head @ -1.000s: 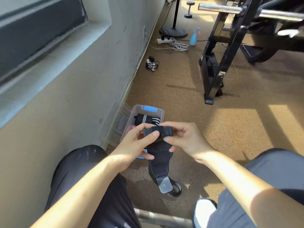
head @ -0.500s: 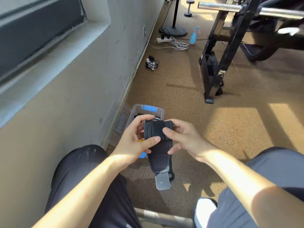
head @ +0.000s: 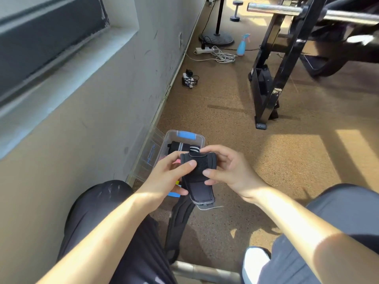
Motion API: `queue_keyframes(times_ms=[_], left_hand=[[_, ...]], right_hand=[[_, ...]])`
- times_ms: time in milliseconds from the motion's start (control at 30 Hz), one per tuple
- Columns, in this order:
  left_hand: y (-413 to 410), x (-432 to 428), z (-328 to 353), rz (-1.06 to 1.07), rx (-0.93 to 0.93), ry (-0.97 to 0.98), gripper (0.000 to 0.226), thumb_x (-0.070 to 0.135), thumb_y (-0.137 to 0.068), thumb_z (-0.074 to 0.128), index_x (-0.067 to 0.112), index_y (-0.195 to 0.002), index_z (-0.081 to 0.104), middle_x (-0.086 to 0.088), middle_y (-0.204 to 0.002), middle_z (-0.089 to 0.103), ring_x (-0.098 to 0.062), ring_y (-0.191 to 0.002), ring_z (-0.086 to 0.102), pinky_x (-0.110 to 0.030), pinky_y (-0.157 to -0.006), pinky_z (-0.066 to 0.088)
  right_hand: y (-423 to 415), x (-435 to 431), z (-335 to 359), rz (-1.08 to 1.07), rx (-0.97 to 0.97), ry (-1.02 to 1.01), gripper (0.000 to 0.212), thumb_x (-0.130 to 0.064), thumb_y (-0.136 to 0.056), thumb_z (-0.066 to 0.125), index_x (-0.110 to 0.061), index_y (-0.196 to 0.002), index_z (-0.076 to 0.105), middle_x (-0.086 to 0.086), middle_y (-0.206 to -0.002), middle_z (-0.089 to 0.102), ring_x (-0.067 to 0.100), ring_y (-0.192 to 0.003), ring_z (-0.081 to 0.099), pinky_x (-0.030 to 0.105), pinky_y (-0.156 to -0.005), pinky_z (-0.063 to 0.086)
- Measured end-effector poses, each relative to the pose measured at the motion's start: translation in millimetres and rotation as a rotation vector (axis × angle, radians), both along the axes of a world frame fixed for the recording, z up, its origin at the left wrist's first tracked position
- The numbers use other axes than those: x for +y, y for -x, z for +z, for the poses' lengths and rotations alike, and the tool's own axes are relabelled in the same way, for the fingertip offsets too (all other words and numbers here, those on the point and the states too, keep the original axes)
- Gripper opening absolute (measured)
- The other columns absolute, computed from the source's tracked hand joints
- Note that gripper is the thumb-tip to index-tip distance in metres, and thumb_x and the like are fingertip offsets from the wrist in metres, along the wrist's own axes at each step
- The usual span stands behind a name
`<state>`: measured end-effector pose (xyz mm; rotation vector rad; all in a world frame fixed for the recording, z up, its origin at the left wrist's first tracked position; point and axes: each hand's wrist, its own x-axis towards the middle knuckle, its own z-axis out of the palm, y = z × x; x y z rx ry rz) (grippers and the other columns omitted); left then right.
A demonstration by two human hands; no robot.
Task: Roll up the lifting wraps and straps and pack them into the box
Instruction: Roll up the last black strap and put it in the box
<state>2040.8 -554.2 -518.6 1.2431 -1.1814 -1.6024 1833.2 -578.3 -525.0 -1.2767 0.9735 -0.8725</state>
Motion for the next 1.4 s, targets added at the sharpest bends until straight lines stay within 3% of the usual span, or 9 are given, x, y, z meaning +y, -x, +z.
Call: queue_keyframes(times_ms=[100,233,433,533,800,900,1100,1267,1400], left_hand=[[-4,-2,-2,0.014,0.036,0.044,0.030,0.017,-0.096,0.069,0.026,-0.125,0.066,-0.006,-0.115,0.073,-0.018,-0.100,0.073,-0.029,-0.058,0.058],[-5,-2,-5,0.002,0.017,0.131,0.041,0.009,-0.091,0.075,0.028,-0.126,0.066,-0.004,-0.119,0.072,-0.022,-0.109,0.070,-0.033,-0.069,0.060],[-5,-1,-7,-0.038,0.032,0.183,0.053,0.004,-0.087,0.077,0.030,-0.131,0.061,-0.003,-0.124,0.069,-0.020,-0.109,0.069,-0.035,-0.074,0.060],[-3,-1,-5,-0.094,0.027,0.065,0.051,0.018,-0.088,0.073,0.036,-0.133,0.057,0.001,-0.125,0.069,-0.017,-0.109,0.071,-0.032,-0.067,0.058],[-2,-2,0,-0.097,-0.021,0.024,0.040,0.040,-0.094,0.069,0.028,-0.131,0.058,0.003,-0.119,0.073,-0.018,-0.110,0.072,-0.032,-0.061,0.058],[-3,-3,-3,-0.049,0.001,0.067,0.037,0.024,-0.095,0.067,0.024,-0.132,0.059,-0.001,-0.120,0.073,-0.020,-0.108,0.071,-0.031,-0.061,0.059],[-6,-4,-5,-0.016,0.026,0.165,0.048,0.010,-0.089,0.075,0.024,-0.133,0.060,-0.004,-0.122,0.072,-0.026,-0.111,0.069,-0.033,-0.076,0.061],[-7,-6,-11,-0.035,-0.029,0.202,0.059,0.012,-0.082,0.083,0.031,-0.133,0.061,-0.006,-0.127,0.069,-0.028,-0.119,0.065,-0.050,-0.095,0.058],[-7,-5,-4,-0.123,0.001,0.011,0.055,0.029,-0.083,0.078,0.034,-0.134,0.060,0.005,-0.128,0.070,-0.017,-0.120,0.067,-0.039,-0.083,0.061]], right_hand=[[0,-1,3,0.050,-0.019,-0.132,0.052,-0.018,-0.083,0.079,-0.026,-0.131,0.061,0.004,-0.132,0.066,0.023,-0.115,0.069,0.047,-0.077,0.063],[0,-1,9,0.094,-0.032,-0.253,0.049,-0.047,-0.089,0.062,-0.026,-0.133,0.062,0.006,-0.129,0.069,0.027,-0.112,0.071,0.049,-0.078,0.061],[3,-3,12,0.071,-0.063,-0.202,0.047,-0.027,-0.085,0.073,-0.014,-0.128,0.063,0.012,-0.120,0.073,0.031,-0.107,0.073,0.039,-0.069,0.064],[5,-4,11,0.016,-0.129,-0.177,0.050,-0.017,-0.083,0.075,-0.011,-0.130,0.061,0.017,-0.123,0.070,0.034,-0.108,0.071,0.033,-0.064,0.063],[2,0,4,-0.003,-0.084,-0.046,0.047,0.008,-0.086,0.072,-0.015,-0.125,0.062,0.011,-0.129,0.066,0.025,-0.115,0.068,0.042,-0.077,0.062],[2,0,6,0.012,-0.052,-0.076,0.051,0.003,-0.084,0.077,-0.018,-0.128,0.061,0.005,-0.132,0.066,0.021,-0.119,0.067,0.042,-0.074,0.063],[4,-2,11,0.093,-0.017,-0.227,0.052,-0.046,-0.086,0.068,-0.023,-0.132,0.063,0.004,-0.127,0.071,0.025,-0.112,0.071,0.048,-0.078,0.061],[4,-3,11,0.072,-0.010,-0.202,0.053,-0.041,-0.082,0.073,-0.018,-0.129,0.064,0.005,-0.123,0.073,0.025,-0.109,0.071,0.044,-0.074,0.061],[6,-4,11,0.041,-0.090,-0.156,0.049,-0.026,-0.083,0.076,-0.012,-0.128,0.063,0.011,-0.121,0.072,0.027,-0.105,0.072,0.036,-0.071,0.062]])
